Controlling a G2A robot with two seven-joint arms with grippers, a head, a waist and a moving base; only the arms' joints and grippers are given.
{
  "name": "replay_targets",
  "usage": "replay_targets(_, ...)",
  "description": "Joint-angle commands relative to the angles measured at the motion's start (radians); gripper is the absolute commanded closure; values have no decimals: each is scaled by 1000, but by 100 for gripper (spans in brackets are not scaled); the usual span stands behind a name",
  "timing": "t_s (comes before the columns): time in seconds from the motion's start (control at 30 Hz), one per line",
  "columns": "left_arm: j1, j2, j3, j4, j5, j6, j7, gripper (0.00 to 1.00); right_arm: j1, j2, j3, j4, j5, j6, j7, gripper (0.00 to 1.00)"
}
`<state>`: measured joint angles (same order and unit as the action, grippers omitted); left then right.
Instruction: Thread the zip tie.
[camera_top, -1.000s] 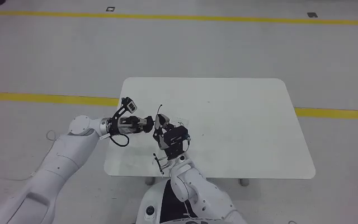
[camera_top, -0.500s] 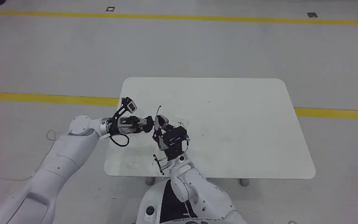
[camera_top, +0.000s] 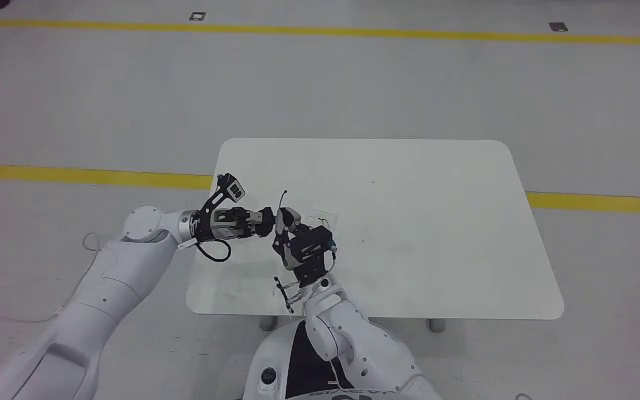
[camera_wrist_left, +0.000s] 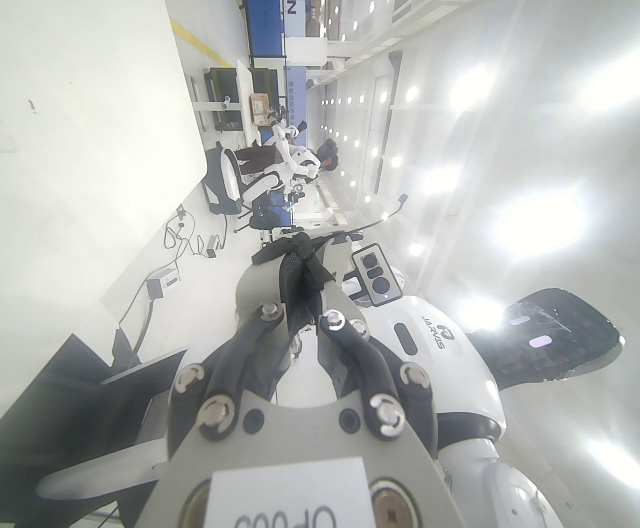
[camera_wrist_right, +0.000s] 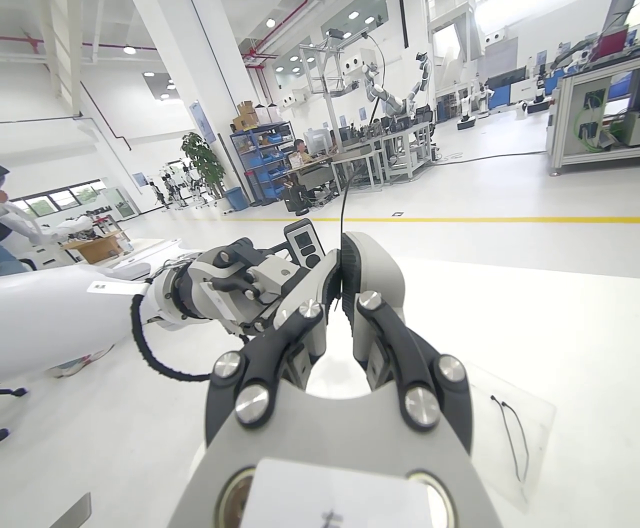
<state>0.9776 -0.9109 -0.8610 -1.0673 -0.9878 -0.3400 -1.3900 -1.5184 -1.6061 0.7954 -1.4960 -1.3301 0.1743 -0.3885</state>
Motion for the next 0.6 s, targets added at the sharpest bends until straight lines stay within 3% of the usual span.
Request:
replay_targets(0.0, 0, 0, 0, 0, 0, 0, 0, 100, 1, 0, 0, 1, 2, 0, 0, 100)
replay_targets(0.37, 0, 0, 0, 0, 0, 0, 0, 100, 3, 2, -3, 10, 8, 3, -4, 100)
replay_targets(0.4, 0, 0, 0, 0, 0, 0, 0, 100, 3, 2, -3, 10, 8, 4, -5, 73)
replay_targets(0.43, 0, 0, 0, 0, 0, 0, 0, 100, 2, 3, -2, 9, 11, 6, -9, 55)
replay_targets(0.47, 0, 0, 0, 0, 0, 0, 0, 100, 1, 3, -2, 8, 12, 8, -12, 0)
replay_targets(0.57, 0, 0, 0, 0, 0, 0, 0, 100, -6, 7, 6, 2, 20, 12, -26, 0)
